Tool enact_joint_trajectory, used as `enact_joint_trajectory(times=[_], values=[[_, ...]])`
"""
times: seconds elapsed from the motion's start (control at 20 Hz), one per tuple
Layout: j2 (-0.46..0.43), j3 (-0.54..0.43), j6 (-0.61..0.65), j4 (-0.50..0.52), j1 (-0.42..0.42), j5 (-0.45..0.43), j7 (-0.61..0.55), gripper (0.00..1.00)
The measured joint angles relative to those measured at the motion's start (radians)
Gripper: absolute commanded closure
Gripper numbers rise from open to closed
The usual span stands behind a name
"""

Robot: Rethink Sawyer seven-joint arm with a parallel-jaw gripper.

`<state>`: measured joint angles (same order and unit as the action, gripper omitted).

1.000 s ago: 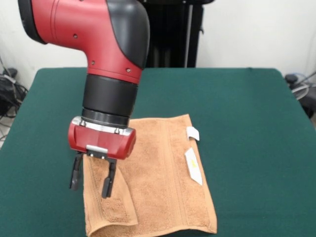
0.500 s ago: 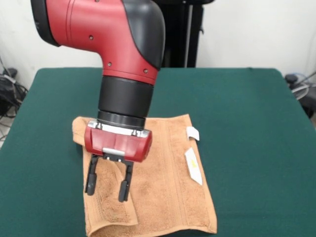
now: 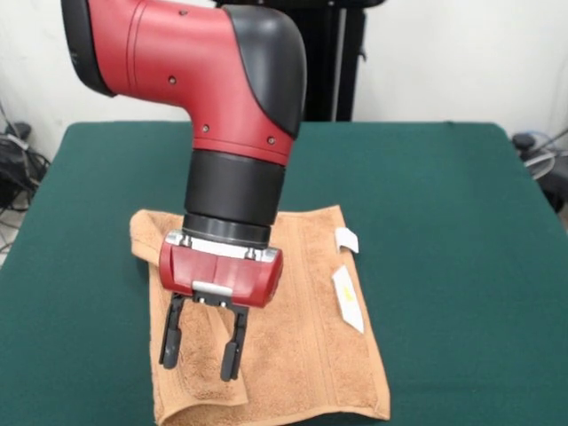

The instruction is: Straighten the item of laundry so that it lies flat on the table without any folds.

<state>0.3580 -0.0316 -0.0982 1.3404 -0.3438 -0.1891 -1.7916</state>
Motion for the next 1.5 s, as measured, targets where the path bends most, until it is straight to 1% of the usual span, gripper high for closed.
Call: enact_joint_trajectory(times=[0.4, 0.6, 1.1, 1.5], values=[[-0.026, -0.005, 0.0, -0.007, -0.005, 0.008, 0.0, 0.0], [-0.04, -0.032, 0.0, -0.008, -0.028, 0.009, 0.0, 0.0], [-0.056, -0.075, 0.0, -0.007, -0.054, 0.008, 0.0, 0.0], [-0.059, -0.19, 0.0, -0.001, -0.124, 0.008, 0.0, 0.0]])
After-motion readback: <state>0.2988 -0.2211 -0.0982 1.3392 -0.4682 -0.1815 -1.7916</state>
